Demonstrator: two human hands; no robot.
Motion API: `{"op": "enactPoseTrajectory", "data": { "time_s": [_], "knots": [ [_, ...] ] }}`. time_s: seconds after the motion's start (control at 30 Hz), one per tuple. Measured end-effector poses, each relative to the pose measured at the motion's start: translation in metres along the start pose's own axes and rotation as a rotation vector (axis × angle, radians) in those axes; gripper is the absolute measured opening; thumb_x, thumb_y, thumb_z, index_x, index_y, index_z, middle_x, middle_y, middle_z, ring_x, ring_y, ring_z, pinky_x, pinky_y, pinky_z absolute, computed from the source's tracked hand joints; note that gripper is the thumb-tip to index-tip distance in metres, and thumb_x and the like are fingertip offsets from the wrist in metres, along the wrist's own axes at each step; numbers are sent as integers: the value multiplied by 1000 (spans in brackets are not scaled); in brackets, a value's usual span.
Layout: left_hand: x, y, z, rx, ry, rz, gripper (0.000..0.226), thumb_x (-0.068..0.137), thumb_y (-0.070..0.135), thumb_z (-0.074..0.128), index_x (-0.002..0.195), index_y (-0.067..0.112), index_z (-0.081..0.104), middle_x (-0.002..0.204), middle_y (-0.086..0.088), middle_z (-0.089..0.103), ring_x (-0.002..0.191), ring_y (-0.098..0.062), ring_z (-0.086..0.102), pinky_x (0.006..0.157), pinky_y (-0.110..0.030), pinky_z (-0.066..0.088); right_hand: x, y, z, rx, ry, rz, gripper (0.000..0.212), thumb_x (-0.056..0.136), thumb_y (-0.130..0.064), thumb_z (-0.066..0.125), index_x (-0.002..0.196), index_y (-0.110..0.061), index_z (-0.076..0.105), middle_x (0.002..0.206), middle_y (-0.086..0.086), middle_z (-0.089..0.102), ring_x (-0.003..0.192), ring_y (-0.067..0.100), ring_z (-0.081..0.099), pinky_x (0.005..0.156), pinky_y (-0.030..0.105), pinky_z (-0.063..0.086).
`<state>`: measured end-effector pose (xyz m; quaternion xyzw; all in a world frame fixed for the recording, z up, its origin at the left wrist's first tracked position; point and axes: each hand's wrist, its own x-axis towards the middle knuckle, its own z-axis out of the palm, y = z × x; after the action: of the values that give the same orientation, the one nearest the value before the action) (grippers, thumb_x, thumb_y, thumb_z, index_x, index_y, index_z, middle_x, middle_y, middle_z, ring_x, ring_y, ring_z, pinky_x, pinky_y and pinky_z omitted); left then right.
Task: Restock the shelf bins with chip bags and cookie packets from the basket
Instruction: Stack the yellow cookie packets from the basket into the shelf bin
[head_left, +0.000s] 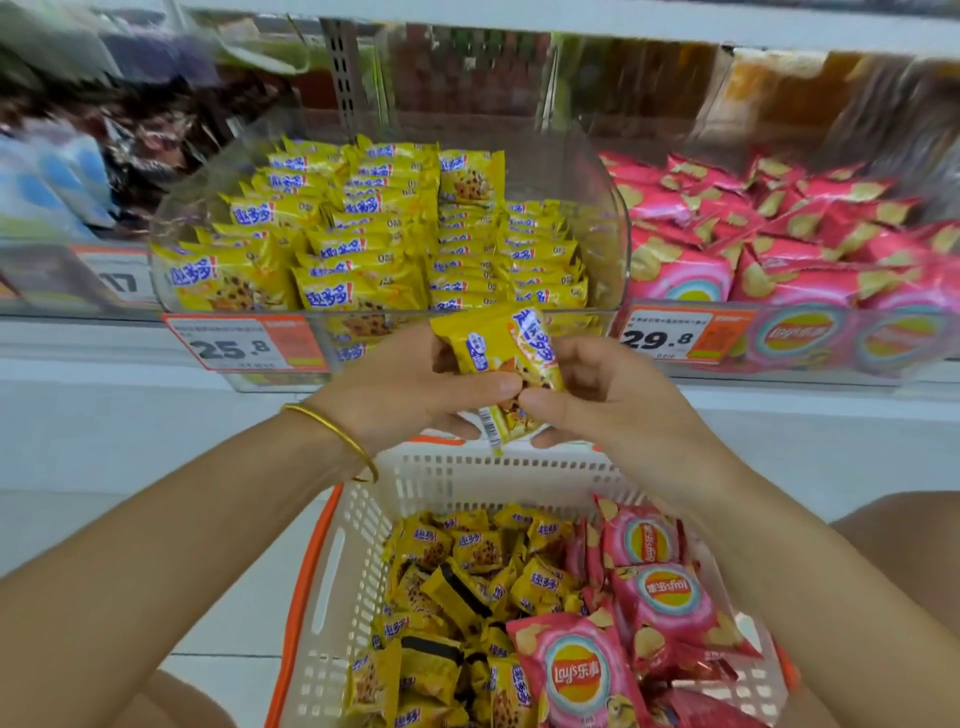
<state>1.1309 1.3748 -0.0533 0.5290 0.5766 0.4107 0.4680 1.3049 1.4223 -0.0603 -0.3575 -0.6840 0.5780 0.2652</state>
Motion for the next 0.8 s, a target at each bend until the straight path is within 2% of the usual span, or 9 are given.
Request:
{"op": "enactPoseTrajectory", "data": {
  "time_s": [0.1, 0.17, 0.23, 0.27, 0.33, 0.43, 0.5, 0.63, 0.8],
  "knots": [
    [3, 16, -9, 70, 262, 144, 14, 85, 26, 64, 96, 19, 58, 82, -1, 69, 64, -3, 64, 47, -18, 48, 23, -34, -10, -121, 136, -100, 19, 84, -14, 69, 99, -4, 63, 99, 20, 66, 76, 19, 69, 68, 44, 59],
    [6, 26, -21, 205, 509, 300, 17, 87, 28, 63, 99, 18, 55, 81, 8, 61, 63, 3, 56, 52, -9, 41, 52, -61, -18, -353, 281, -205, 28, 84, -21, 70, 101, -2, 60, 98, 19, 65, 79, 25, 68, 67, 48, 57],
    [10, 30, -35, 534, 620, 451, 22, 87, 34, 57, 102, 18, 58, 88, 12, 59, 78, 3, 52, 68, -12, 39, 87, -82, -19, -691, 379, -246, 32, 83, -24, 70, 105, -7, 54, 101, 9, 63, 90, 27, 63, 77, 41, 52],
    [13, 29, -42, 740, 612, 473, 31, 86, 38, 50, 106, 17, 60, 98, 9, 61, 93, -4, 53, 79, -19, 39, 106, -87, -16, -838, 393, -226, 37, 84, -23, 70, 110, -7, 50, 104, 8, 59, 97, 29, 60, 79, 36, 47],
    [21, 19, -51, 1049, 554, 418, 50, 85, 47, 35, 116, 18, 60, 124, -1, 59, 119, -21, 49, 99, -37, 36, 146, -87, -9, -1022, 399, -152, 40, 86, -16, 68, 116, -5, 44, 116, 15, 58, 107, 33, 56, 79, 36, 42],
    [28, 6, -54, 1199, 472, 294, 60, 89, 51, 22, 132, 22, 52, 143, -4, 46, 136, -26, 36, 110, -51, 25, 199, -73, -8, -1140, 394, -82, 39, 88, -10, 64, 121, -4, 45, 125, 17, 55, 113, 35, 55, 78, 36, 43],
    [32, 0, -56, 1223, 440, 256, 63, 90, 53, 16, 138, 25, 46, 146, -3, 42, 138, -25, 33, 112, -50, 20, 225, -66, -11, -1140, 380, -49, 43, 87, -10, 64, 125, -5, 44, 129, 19, 50, 116, 36, 54, 83, 38, 45],
    [38, -2, -58, 1217, 426, 239, 58, 93, 48, 19, 132, 24, 53, 137, -6, 53, 131, -28, 44, 107, -53, 29, 254, -54, -9, -1194, 353, -80, 41, 88, -1, 60, 126, -8, 46, 137, 21, 32, 108, 42, 56, 86, 40, 46],
    [39, -2, -58, 1224, 437, 265, 54, 94, 45, 22, 129, 22, 57, 133, -5, 57, 124, -28, 51, 102, -52, 35, 269, -51, -14, -1219, 394, -150, 43, 89, 0, 59, 128, -8, 44, 131, 20, 40, 106, 40, 57, 83, 41, 46]
  ]
}}
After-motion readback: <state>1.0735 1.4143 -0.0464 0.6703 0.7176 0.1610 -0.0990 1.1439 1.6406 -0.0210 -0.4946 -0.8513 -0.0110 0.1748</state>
